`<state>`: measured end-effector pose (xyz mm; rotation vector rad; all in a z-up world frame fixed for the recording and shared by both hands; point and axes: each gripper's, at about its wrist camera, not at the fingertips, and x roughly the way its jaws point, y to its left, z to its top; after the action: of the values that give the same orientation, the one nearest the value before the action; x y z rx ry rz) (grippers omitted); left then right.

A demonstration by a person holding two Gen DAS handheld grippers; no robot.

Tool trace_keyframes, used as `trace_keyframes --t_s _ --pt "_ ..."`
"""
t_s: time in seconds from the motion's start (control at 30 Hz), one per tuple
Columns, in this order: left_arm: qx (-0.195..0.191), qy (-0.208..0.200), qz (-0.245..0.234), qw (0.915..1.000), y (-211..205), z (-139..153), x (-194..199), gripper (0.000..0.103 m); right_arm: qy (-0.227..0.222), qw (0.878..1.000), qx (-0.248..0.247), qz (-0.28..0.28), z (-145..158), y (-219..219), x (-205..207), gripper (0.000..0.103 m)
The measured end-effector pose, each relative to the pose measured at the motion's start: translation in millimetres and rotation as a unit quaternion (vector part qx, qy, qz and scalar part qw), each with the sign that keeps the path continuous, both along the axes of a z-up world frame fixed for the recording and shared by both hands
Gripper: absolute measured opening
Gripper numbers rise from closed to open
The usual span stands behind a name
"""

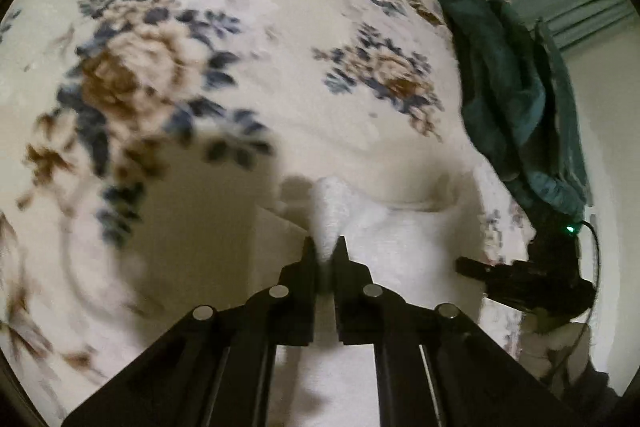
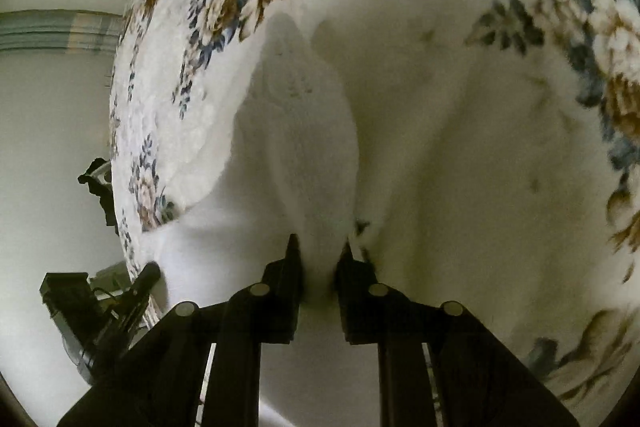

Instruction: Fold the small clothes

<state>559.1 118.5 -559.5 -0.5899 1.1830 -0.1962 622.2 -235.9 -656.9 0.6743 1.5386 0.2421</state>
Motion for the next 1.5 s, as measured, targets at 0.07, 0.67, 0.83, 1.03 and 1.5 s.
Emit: trace_keyframes --t_s 0.07,0.67,0.83,1.03,1.5 --pt "-0.002 0.019 -0.008 0.9998 5 -9 5 0.006 0.008 1.000 -0.008 0.004 1 6 -2 0.033" --pt "0.016 0.127 0.002 0.9918 -6 41 -271 0.064 0.137 0.990 0.027 -0.004 22 -50 -306 0.065" --pt "0.047 0.185 0.010 0.9816 -26 -2 -339 0.062 0.168 0.985 0.045 -0.005 -15 -26 -376 0.063" --pt "0.043 0.143 0.032 0.9883 -35 4 -367 0.004 0.147 0.989 0.018 -0.005 -24 7 -412 0.006" --pt "0.046 0.140 0.011 0.9891 -2 -8 -381 0.003 0.138 0.986 -0.068 0.070 -10 68 -451 0.005"
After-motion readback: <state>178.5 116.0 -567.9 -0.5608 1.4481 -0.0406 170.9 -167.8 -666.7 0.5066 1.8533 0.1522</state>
